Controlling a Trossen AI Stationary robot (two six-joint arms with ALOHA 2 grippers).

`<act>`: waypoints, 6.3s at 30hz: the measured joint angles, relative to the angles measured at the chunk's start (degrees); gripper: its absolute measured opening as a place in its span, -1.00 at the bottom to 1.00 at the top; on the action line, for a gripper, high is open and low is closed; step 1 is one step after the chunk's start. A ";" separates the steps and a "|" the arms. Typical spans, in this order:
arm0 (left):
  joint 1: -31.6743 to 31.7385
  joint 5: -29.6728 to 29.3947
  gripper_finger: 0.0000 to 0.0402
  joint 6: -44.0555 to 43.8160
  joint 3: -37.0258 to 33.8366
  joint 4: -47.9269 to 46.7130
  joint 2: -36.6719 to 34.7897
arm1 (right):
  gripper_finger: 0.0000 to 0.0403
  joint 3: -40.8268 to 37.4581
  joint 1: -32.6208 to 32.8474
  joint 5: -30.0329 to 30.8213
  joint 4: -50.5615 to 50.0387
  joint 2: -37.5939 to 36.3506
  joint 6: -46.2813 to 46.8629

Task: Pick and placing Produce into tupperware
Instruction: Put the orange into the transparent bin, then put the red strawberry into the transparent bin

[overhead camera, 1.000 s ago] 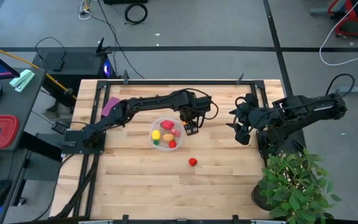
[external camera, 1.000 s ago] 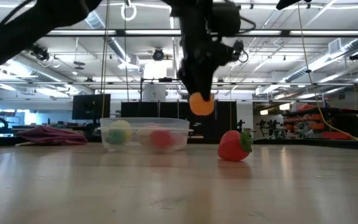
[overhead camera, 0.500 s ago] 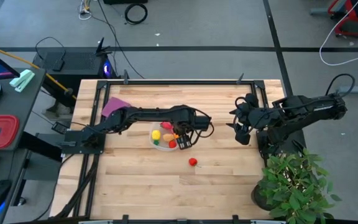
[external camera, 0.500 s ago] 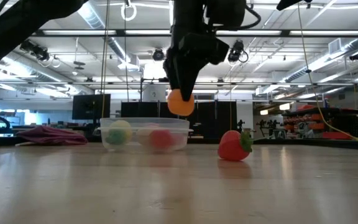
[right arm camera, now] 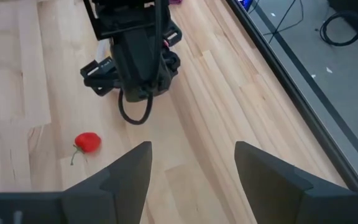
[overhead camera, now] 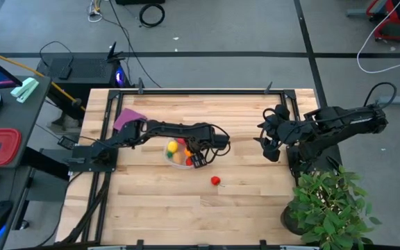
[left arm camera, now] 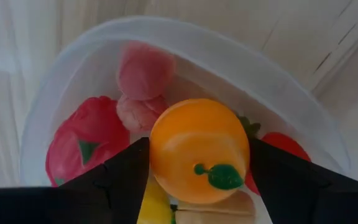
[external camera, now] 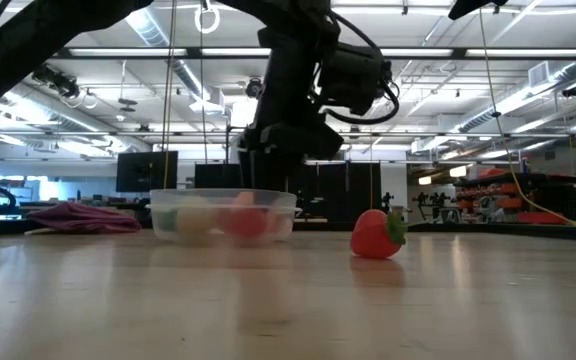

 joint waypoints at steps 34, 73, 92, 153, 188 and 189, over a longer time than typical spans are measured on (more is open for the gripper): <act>-2.42 4.81 0.44 -12.48 19.20 -8.72 -11.90 | 0.19 0.00 0.56 -2.66 0.24 0.07 6.85; -16.73 -19.71 0.44 -4.46 19.15 0.55 -32.22 | 0.19 -0.02 5.01 -11.90 27.75 46.15 14.93; -16.72 -19.69 0.44 -4.28 19.15 0.50 -32.22 | 0.19 -0.02 2.71 -16.54 27.15 48.91 22.11; -16.63 -19.65 0.44 -3.61 19.15 0.69 -32.17 | -0.03 0.22 -3.32 -14.12 37.84 38.07 -3.63; 5.16 -13.99 0.44 -7.91 19.15 -3.56 -42.62 | 0.05 0.24 -16.85 -23.88 52.49 51.21 -11.38; 5.16 -14.01 0.44 -7.91 19.12 -3.56 -42.62 | 0.08 0.24 -16.85 -23.83 52.86 51.02 -11.43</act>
